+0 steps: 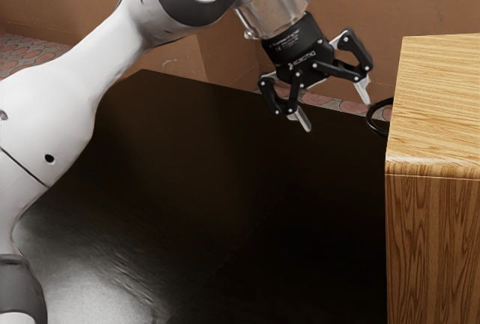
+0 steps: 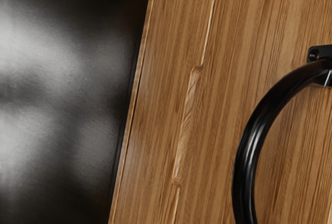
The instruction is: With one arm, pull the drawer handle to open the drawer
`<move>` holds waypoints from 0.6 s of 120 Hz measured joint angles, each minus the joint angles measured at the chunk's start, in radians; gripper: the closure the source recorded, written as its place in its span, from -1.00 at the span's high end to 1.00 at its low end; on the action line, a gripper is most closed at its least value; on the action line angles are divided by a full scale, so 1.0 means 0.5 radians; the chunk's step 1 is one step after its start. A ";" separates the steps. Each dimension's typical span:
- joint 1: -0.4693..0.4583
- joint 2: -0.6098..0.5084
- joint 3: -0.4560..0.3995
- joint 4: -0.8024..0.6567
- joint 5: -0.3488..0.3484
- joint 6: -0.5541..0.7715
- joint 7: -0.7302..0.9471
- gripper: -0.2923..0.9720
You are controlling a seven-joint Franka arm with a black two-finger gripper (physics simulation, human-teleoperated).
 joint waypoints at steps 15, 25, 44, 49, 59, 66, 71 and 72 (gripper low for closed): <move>-0.001 0.022 -0.002 -0.011 0.077 0.052 0.011 0.54; -0.012 0.037 -0.003 -0.024 0.100 0.078 0.018 0.54; -0.021 0.065 -0.031 -0.041 0.114 0.128 0.030 0.54; -0.020 0.069 -0.034 -0.049 0.115 0.138 0.033 0.54; -0.021 0.080 -0.035 -0.069 0.117 0.152 0.038 0.54; -0.020 0.082 -0.033 -0.082 0.118 0.159 0.042 0.54; -0.018 0.082 -0.032 -0.090 0.119 0.161 0.044 0.54; -0.017 0.082 -0.032 -0.091 0.119 0.161 0.044 0.54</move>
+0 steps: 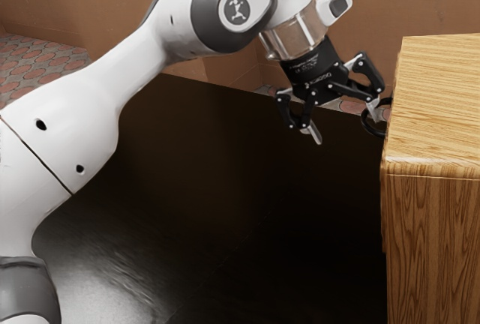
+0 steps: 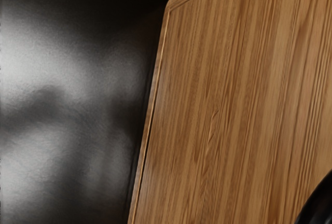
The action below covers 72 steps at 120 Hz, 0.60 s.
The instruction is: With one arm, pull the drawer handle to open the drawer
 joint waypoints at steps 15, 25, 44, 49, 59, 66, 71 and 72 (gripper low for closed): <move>0.015 -0.011 0.006 -0.040 0.002 -0.013 0.007 0.54; 0.018 -0.014 0.011 -0.048 0.014 -0.022 0.027 0.54; 0.023 -0.114 0.021 -0.195 0.061 -0.031 0.072 0.52; 0.032 -0.148 0.021 -0.235 0.069 -0.032 0.083 0.52; 0.065 -0.197 0.017 -0.283 0.079 -0.035 0.107 0.53; 0.092 -0.232 0.016 -0.301 0.081 -0.036 0.121 0.53; 0.112 -0.247 0.014 -0.307 0.081 -0.040 0.132 0.53; 0.116 -0.250 0.014 -0.308 0.082 -0.041 0.134 0.53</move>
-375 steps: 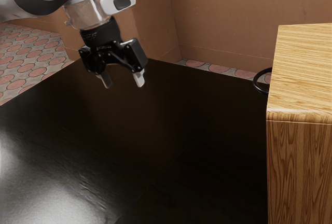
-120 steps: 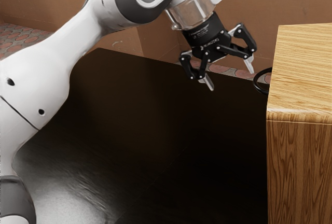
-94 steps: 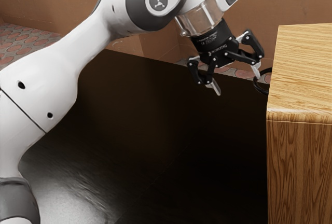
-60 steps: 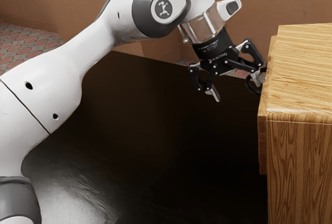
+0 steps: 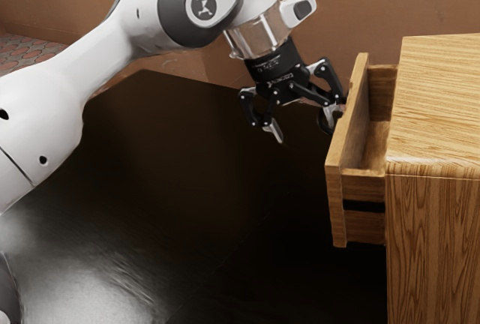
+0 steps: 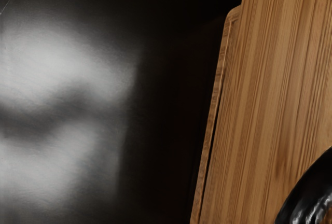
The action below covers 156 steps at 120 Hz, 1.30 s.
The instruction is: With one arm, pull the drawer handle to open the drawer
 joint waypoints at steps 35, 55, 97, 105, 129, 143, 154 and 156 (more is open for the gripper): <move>0.132 -0.066 -0.004 -0.093 0.018 -0.024 0.080 0.54; 0.174 -0.096 -0.001 -0.102 0.050 -0.055 0.145 0.52; 0.206 -0.139 0.090 -0.157 0.143 -0.123 0.321 0.54; 0.228 -0.156 0.108 -0.173 0.148 -0.135 0.358 0.54; 0.365 -0.314 0.420 -0.143 0.147 -0.218 0.465 0.54; 0.375 -0.402 0.462 -0.132 0.111 -0.263 0.515 0.54; 0.377 -0.433 0.529 -0.130 -0.035 -0.337 0.643 0.54; 0.379 -0.439 0.534 -0.129 -0.065 -0.352 0.683 0.54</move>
